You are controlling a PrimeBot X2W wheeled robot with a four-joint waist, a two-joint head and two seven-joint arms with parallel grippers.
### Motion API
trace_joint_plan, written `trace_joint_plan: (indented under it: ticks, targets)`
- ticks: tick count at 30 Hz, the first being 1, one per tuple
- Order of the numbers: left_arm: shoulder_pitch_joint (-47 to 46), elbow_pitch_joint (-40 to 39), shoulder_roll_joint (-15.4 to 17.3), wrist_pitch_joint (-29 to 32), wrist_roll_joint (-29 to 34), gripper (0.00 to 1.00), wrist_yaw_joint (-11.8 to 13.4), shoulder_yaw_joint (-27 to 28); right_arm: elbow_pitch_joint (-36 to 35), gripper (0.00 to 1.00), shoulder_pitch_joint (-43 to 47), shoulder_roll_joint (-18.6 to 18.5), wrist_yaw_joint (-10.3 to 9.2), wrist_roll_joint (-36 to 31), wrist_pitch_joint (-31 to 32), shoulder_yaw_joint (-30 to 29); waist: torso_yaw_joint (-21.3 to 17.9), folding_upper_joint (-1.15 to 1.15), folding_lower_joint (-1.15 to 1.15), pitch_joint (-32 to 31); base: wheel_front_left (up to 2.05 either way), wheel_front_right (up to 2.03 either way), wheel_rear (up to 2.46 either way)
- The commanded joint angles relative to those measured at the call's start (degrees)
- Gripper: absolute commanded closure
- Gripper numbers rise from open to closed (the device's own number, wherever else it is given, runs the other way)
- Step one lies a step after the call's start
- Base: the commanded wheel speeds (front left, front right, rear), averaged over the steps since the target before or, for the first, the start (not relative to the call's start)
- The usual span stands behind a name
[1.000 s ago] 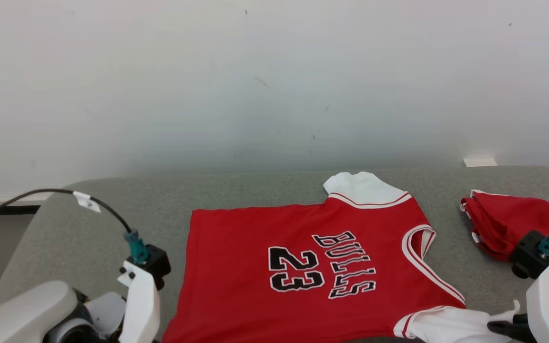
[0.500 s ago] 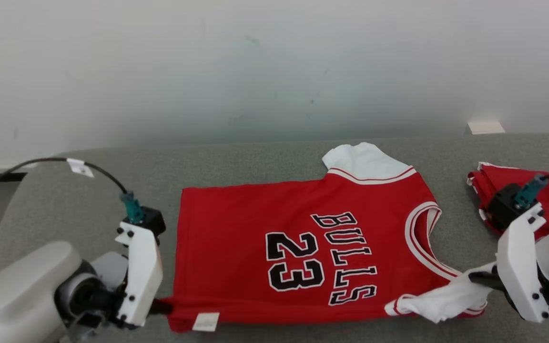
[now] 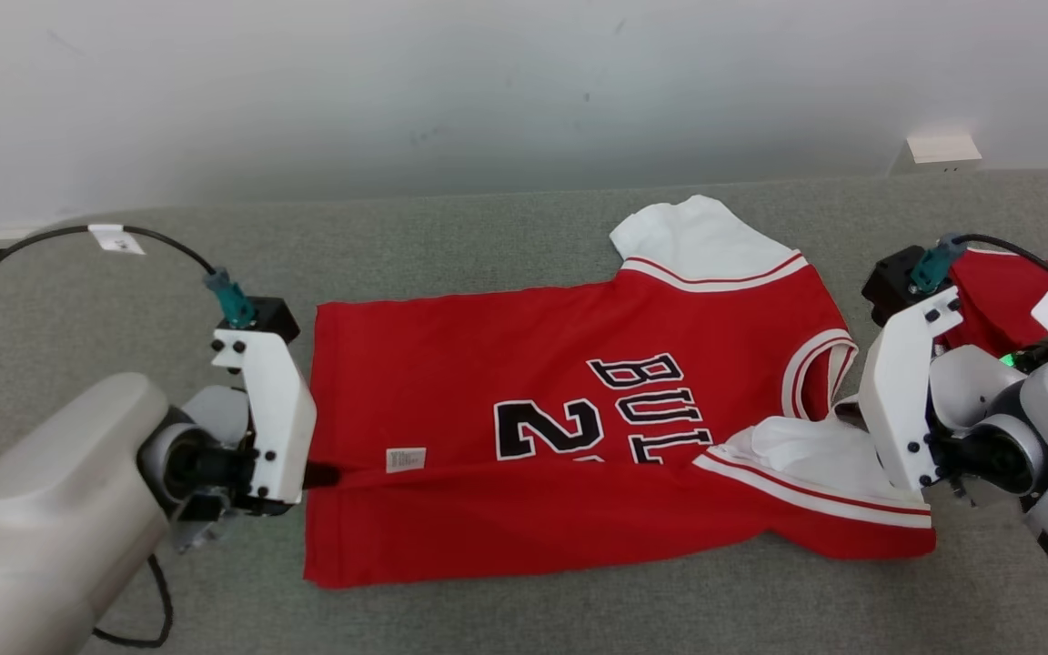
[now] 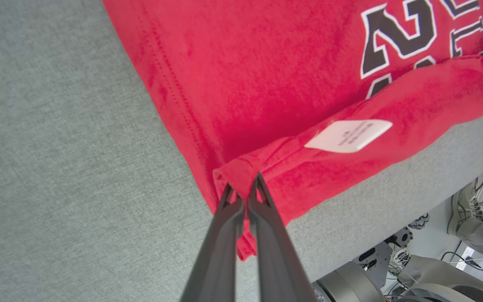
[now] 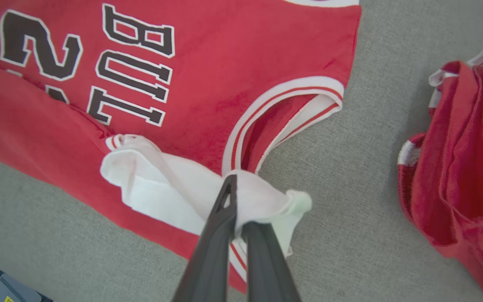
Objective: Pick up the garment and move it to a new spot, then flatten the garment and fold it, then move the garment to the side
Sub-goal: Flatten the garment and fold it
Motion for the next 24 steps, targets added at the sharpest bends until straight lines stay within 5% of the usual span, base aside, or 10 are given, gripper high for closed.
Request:
trace_joint_plan:
  ticks: [1,3,10,16,24]
  targets:
    - [-0.5,1.0,-0.3,-0.4,0.4,0.71,-0.4,0.0,1.0,0.0,-0.6,0.4,-0.01,-0.6,-0.8,0.3,0.1,0.0,-0.01,0.0,0.0,0.0,0.0]
    - [-0.6,2.9,-1.4,-1.3,0.6,0.0,-1.1,-0.2,3.0,0.0,-1.2,1.3,-0.01,-0.6,-2.2,1.2,0.2,0.0,-0.01,-0.2,0.0,0.0,0.0]
    - [-0.8,6.2,-3.3,-7.5,2.8,0.0,-3.5,-0.1,6.9,0.0,-1.8,1.2,-0.01,-1.5,-12.6,3.5,0.8,0.0,-0.01,-3.9,0.0,0.0,0.0]
    - [-0.1,4.7,-1.4,-24.0,10.8,0.0,-4.4,-0.5,5.3,0.0,0.7,1.0,-0.01,-5.3,-32.6,1.1,1.0,0.0,-0.01,-8.3,0.0,0.0,0.0]
    - [6.7,-3.7,1.9,-45.8,14.5,0.0,2.0,4.4,1.8,0.0,10.1,2.0,-0.01,-13.9,-57.7,-10.4,1.4,0.0,-0.01,-11.1,0.0,0.0,0.0]
